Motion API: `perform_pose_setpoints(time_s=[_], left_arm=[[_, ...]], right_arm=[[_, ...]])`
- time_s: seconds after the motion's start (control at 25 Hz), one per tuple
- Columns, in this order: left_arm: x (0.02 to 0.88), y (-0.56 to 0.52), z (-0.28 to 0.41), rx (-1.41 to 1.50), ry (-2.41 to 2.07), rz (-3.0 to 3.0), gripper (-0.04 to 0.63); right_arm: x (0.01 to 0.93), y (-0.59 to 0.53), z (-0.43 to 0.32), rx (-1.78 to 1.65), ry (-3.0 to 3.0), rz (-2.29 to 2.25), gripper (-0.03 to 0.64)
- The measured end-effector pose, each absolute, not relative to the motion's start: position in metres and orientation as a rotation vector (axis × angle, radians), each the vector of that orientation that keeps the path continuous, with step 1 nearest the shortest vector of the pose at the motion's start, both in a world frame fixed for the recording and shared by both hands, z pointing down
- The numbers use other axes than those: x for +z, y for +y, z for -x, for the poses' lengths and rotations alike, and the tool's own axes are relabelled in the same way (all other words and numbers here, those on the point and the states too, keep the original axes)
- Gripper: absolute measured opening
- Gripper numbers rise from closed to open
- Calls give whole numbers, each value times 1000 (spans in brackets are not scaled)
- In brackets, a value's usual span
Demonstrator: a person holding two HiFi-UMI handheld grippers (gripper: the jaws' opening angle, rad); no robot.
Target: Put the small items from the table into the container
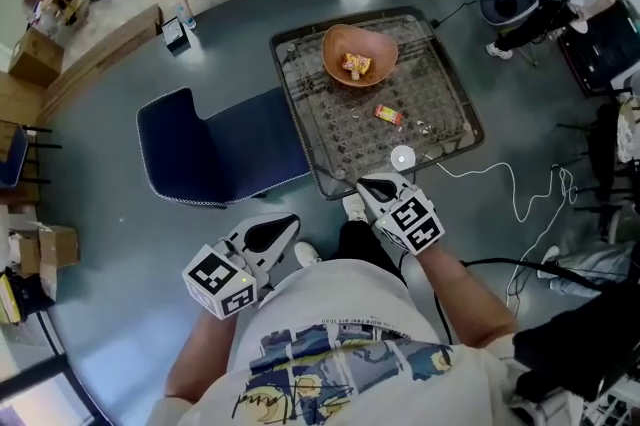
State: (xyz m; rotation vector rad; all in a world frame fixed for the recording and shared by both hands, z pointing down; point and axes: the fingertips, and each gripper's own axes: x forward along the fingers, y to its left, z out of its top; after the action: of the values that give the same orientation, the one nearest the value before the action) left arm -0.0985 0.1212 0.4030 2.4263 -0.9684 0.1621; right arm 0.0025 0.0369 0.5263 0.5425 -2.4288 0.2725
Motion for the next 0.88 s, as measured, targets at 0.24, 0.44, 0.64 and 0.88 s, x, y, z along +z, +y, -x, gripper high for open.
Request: perform_pose_setpoints(time_s=[0.24,0.44,0.64,0.88], left_arm=[[404,146,91,183,-959,-2447,9],[406,161,86,191,-943,-2454,9],[402,164,75,196,-919,-2474,9],[404,168,65,210,-902,-2496,9]], right_arm=[[517,64,-5,226,-2435,-553,8],[514,89,1,229,-2444,-524,8],[510,108,4,197,-2427,-474,8],[507,111,1,190,-2432,-460,8]])
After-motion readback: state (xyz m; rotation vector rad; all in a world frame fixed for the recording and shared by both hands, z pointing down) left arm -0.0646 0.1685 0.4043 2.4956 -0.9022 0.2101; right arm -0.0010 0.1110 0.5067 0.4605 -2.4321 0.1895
